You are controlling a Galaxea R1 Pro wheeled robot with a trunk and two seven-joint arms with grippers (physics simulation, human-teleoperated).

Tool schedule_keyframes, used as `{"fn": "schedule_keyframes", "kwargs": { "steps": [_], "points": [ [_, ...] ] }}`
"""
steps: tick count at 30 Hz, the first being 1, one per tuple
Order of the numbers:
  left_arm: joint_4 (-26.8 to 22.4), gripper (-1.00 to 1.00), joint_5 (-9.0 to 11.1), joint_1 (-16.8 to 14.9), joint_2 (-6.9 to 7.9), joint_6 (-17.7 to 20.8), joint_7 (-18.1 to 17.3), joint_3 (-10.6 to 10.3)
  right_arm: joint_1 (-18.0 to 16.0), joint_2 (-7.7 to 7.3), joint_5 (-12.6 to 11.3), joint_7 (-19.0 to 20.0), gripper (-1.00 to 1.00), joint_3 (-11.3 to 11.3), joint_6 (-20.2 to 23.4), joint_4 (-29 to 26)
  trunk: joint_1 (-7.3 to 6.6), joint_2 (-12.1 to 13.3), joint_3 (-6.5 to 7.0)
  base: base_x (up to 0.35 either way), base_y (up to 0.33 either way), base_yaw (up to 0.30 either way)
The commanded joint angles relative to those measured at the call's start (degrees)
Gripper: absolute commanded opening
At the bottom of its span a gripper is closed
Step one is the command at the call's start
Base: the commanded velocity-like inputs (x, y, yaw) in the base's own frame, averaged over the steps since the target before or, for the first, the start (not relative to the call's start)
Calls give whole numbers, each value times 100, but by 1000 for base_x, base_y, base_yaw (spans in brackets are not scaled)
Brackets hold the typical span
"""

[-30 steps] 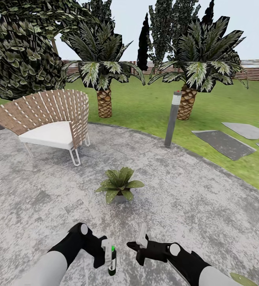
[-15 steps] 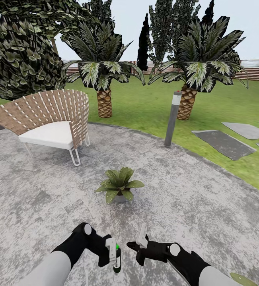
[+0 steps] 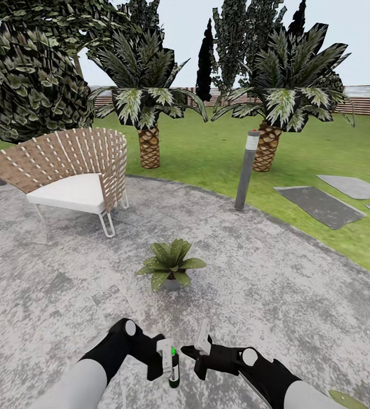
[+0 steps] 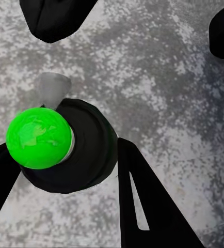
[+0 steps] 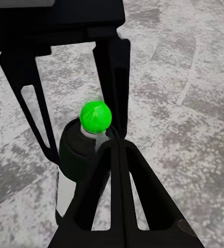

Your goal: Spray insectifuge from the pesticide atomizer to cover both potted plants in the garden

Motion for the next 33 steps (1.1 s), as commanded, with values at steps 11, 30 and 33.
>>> {"fn": "schedule_keyframes", "kwargs": {
  "steps": [11,30,33],
  "points": [
    [-6,-100,-42,-2,-79,-55,-10,22,-6,-5,-60,6,-100,37,-8,1,-1,-2,-5,0,0,0],
    [-7,-100,-16,-2,-96,-48,126,22,-6,-5,-60,4,-100,37,-8,1,-1,-2,-5,0,0,0],
    [-6,-100,-18,-2,-92,-50,133,22,-6,-5,-60,3,-100,37,-8,6,-1,-2,-5,0,0,0]
  ]
}}
